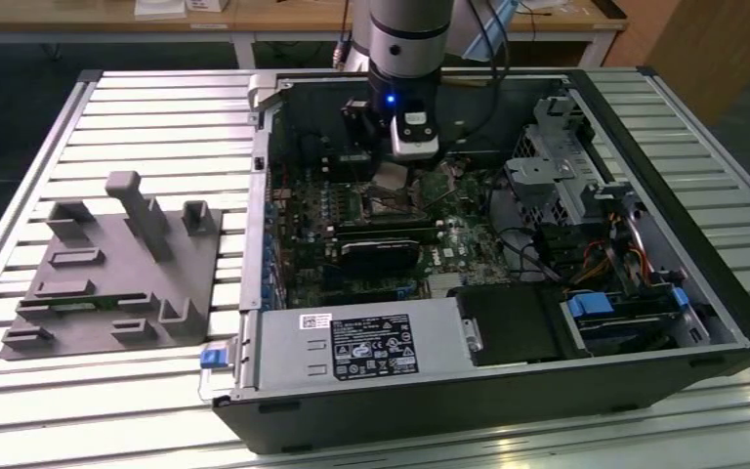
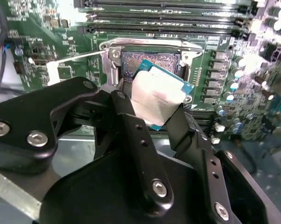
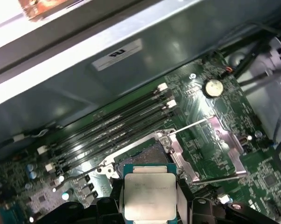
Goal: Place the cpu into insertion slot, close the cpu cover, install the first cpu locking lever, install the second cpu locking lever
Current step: 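Place the cpu into insertion slot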
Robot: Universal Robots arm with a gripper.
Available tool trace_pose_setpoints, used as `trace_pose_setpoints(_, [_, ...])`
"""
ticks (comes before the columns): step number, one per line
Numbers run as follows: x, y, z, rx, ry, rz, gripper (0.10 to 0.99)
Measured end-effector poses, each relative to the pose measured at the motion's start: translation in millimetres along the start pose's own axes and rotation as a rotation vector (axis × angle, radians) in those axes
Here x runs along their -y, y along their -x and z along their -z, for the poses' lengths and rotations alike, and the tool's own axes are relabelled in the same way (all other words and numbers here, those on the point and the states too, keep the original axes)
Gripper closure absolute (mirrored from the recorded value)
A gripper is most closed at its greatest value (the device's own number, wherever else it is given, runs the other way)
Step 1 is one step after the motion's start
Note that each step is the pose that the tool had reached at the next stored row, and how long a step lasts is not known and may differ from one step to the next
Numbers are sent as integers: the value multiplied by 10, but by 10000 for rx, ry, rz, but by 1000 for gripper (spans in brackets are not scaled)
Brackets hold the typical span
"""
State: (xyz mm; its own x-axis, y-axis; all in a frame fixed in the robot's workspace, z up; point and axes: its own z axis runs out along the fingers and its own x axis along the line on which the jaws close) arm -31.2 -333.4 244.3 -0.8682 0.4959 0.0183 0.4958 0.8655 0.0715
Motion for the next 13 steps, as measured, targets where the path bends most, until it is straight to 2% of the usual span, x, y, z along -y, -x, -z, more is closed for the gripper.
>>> trace_pose_setpoints(13, [1,0,-11,138,34,-1924,549])
